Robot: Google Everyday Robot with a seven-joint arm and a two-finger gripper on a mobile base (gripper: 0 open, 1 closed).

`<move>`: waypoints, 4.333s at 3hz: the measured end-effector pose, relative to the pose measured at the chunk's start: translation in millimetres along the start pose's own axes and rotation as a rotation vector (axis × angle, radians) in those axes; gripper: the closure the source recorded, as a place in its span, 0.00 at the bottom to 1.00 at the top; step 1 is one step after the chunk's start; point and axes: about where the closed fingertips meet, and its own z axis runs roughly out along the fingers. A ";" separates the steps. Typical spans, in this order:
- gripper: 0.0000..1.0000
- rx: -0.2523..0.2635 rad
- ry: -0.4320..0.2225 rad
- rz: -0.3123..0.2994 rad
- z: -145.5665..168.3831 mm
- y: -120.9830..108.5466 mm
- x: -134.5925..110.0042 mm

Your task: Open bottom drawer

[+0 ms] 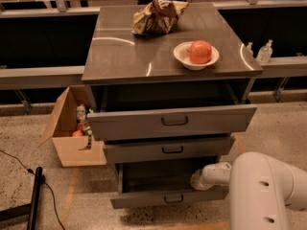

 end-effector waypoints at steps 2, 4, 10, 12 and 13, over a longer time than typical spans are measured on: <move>1.00 -0.119 -0.022 -0.020 -2.8 31.9 -10.8; 1.00 -0.295 -0.032 -0.022 -5.9 77.0 -18.6; 1.00 -0.522 0.001 0.160 -71.6 179.8 -30.5; 1.00 -0.229 0.154 0.274 -161.3 125.7 16.2; 0.82 -0.173 0.154 0.308 -174.6 108.5 13.3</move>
Offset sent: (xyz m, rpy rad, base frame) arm -0.0546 0.0031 -0.0046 -0.0235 0.2042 0.0754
